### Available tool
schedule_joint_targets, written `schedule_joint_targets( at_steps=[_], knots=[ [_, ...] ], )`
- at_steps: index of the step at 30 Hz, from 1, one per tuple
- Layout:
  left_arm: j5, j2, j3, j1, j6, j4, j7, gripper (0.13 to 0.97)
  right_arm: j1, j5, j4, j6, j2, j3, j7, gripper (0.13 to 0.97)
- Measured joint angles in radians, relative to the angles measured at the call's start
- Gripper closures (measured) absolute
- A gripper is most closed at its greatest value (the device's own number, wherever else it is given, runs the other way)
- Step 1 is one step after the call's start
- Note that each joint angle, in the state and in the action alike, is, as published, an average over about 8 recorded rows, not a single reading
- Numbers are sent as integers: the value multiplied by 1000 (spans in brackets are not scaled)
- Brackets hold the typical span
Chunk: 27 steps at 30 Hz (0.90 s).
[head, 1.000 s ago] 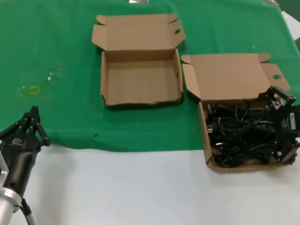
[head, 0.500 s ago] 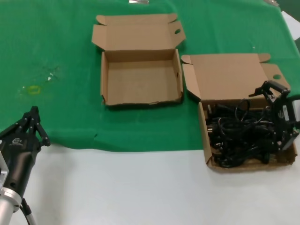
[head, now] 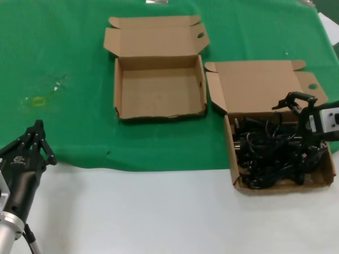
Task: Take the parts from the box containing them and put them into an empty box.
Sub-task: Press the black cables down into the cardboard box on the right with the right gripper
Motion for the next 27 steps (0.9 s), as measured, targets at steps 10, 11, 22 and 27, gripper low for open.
schedule_joint_targets(
  at_steps=[10,11,22,27],
  knots=[
    [0,0,0,0,0,0,0,953,12,-20,-39,-6,-20,0,-2,371],
    [0,0,0,0,0,0,0,953,14,-22,-43,-6,-21,0,-3,391],
    [0,0,0,0,0,0,0,953,15,-35,-41,-8,-19,6,10,610],
    [0,0,0,0,0,0,0,953,9,-39,-28,-7,-13,11,23,676]
  ],
)
